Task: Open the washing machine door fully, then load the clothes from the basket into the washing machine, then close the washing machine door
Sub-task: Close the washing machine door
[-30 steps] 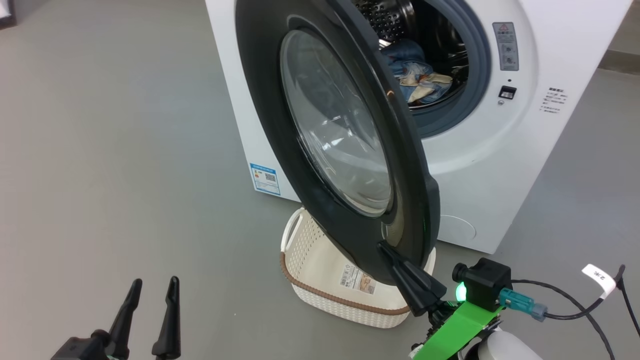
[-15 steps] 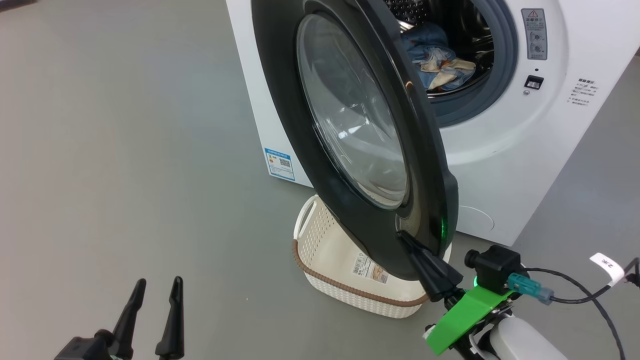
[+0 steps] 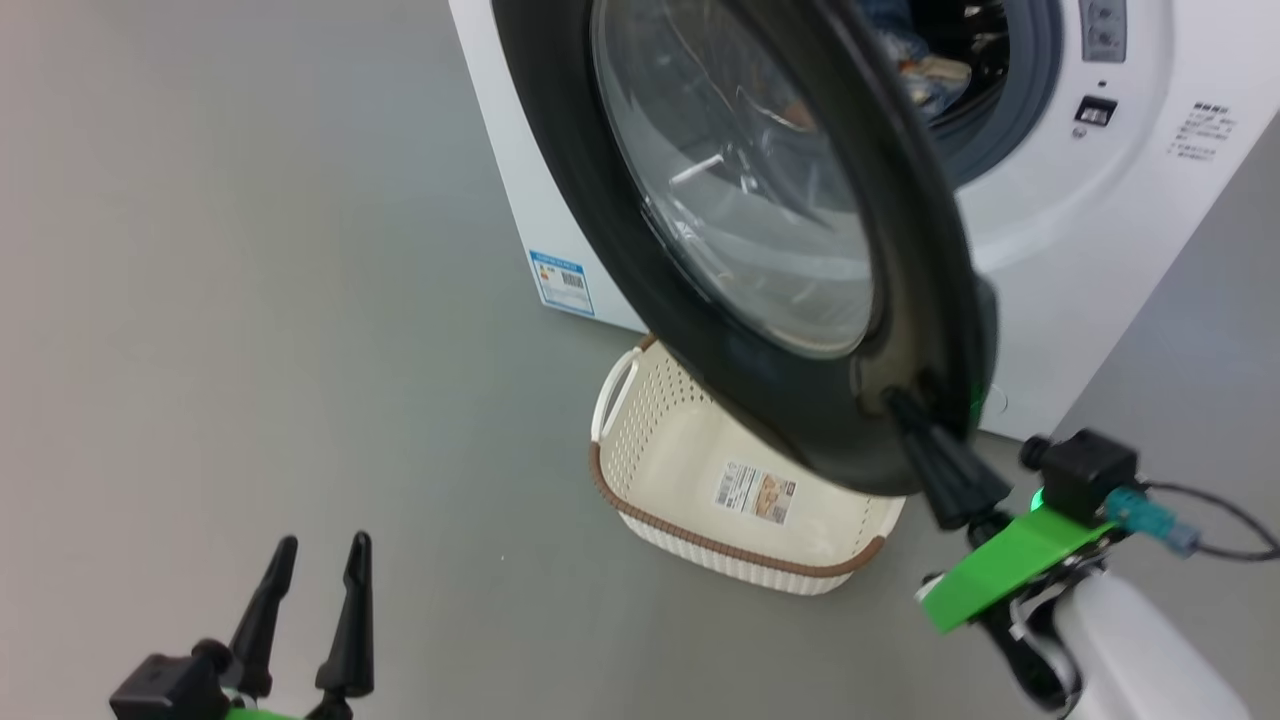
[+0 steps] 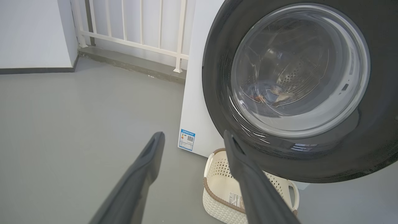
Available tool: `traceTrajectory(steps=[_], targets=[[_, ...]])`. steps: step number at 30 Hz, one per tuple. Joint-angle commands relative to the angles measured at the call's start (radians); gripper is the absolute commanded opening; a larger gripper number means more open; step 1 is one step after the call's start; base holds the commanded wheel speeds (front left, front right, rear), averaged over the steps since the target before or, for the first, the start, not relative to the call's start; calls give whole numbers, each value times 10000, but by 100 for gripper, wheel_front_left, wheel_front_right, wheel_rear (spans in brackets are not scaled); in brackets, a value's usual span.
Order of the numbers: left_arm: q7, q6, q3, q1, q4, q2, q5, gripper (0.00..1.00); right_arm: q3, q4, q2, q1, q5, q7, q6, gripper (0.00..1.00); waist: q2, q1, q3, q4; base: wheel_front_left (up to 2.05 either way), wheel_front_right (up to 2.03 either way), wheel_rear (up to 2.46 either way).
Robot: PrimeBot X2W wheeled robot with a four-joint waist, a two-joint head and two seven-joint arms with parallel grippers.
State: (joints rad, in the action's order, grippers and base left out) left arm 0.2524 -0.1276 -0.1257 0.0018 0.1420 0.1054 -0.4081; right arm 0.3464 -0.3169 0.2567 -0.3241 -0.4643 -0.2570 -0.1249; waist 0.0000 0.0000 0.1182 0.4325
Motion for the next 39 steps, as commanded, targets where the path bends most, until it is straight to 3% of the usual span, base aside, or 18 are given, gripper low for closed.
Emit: traceTrajectory(steps=[1,11,28,39], targets=[[93,-31,336,-496,-264,128,-30,100,-43,209,146,-386,88,-48,-58,0,0,0,274,11,0,0,0],[93,-31,325,-944,-378,77,-80,100,-988,-351,817,-1669,252,-48,-58,0,0,0,1219,74,0,0,0],[93,-31,225,-1552,-507,-14,-140,100,-958,-2436,2194,-4742,259,-48,-58,0,0,0,2396,656,0,0,0],[93,-31,236,-1659,-531,-114,-170,100,-1414,-3470,2504,-6183,516,-48,-58,0,0,0,2790,817,0,0,0]])
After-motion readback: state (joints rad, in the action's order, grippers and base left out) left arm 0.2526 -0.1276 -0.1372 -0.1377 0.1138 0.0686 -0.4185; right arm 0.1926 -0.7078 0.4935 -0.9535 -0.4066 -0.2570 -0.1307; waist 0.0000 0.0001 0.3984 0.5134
